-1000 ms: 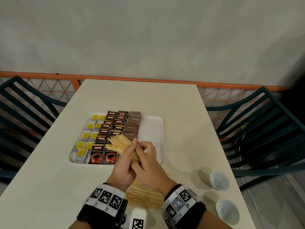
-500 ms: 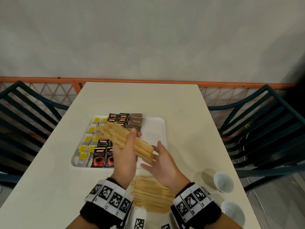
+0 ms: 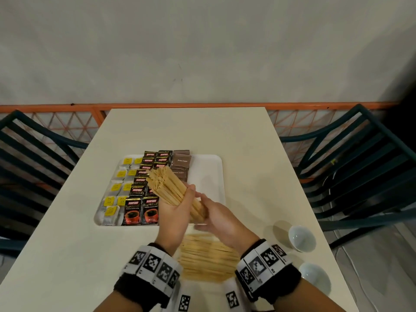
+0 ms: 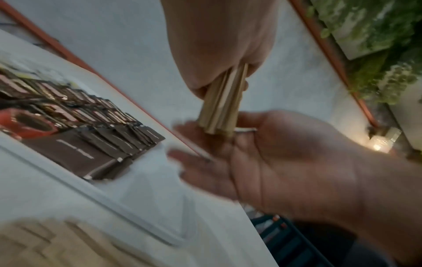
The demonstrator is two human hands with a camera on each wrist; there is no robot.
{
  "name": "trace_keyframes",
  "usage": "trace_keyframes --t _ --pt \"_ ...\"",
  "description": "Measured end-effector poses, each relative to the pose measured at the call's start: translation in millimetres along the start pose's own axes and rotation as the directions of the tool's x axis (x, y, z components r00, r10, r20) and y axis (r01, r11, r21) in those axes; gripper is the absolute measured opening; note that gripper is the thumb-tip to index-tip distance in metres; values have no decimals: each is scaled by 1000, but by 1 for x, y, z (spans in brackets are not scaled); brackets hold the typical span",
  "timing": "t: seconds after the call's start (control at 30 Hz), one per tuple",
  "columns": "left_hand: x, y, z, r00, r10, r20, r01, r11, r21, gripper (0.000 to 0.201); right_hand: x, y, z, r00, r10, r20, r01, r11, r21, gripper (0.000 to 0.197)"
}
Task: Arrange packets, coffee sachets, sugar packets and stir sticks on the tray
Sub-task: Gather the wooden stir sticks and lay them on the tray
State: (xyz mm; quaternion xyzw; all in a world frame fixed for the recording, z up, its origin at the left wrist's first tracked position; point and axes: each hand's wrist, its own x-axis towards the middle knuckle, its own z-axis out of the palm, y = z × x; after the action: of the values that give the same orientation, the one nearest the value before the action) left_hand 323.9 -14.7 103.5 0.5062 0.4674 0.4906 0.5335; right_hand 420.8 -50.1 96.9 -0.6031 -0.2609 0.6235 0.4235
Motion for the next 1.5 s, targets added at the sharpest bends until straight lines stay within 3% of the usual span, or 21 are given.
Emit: trace_keyframes --t 0.03,0.07,0.13,0.27,0.33,0.43,0.67,0.83,1.03,1.13,1.17,1.23,1.27,1.33,1.37,1.43,1.5 --pt "3 0 -8 1000 -23 -3 23 1000 13 15 1 3 -4 998 -59 -24 51 963 -266 49" --pt "7 0 -17 999 -47 -12 47 999 27 19 2 10 -10 989 -145 -27 113 860 -498 54" --pt "15 -4 -39 994 -106 -32 108 992 72 19 2 31 -25 975 -213 66 187 623 -760 62" --pt "12 -23 -86 958 -285 20 274 936 220 9 -2 90 -39 955 -132 264 286 188 -940 109" --pt "2 -34 -102 931 -362 45 335 897 288 5 2 107 -40 946 -135 294 302 47 -952 127" --pt "-16 -44 -115 907 -417 52 376 860 344 6 6 101 -37 958 -151 243 256 76 -964 118" --pt "-24 -42 -124 912 -410 26 383 871 307 8 4 101 -23 968 -87 235 243 95 -965 55" --pt "-18 -39 -123 915 -402 -11 396 895 204 4 -6 106 -10 977 -74 199 205 96 -974 37" --pt "-20 -40 -110 917 -398 24 388 905 176 6 -13 103 6 994 -12 108 108 -28 -994 40" --pt "-21 -40 -102 913 -406 44 394 903 170 6 -16 112 12 979 -146 146 130 -110 -985 48" --pt "-21 -39 -99 912 -407 53 394 904 166 6 -15 113 14 982 -131 138 127 -89 -988 45" --pt "-19 -37 -94 915 -399 69 385 910 153 6 -21 106 19 988 -110 105 101 -41 -994 18" --pt "-18 -35 -91 917 -393 73 379 913 148 7 -21 106 18 979 -170 116 104 -81 -991 10" --pt "-17 -32 -86 923 -378 77 364 920 145 7 -18 105 20 994 -58 97 97 -4 -995 29" --pt "-16 -31 -85 926 -368 78 355 924 145 7 -17 106 18 997 -10 74 73 -45 -996 34" --pt "-17 -30 -85 934 -350 76 336 929 153 8 -17 101 16 997 -66 45 38 -92 -995 39" --pt "-18 -31 -87 938 -339 72 324 932 164 9 -12 104 15 995 -100 -12 -19 -63 -998 38"
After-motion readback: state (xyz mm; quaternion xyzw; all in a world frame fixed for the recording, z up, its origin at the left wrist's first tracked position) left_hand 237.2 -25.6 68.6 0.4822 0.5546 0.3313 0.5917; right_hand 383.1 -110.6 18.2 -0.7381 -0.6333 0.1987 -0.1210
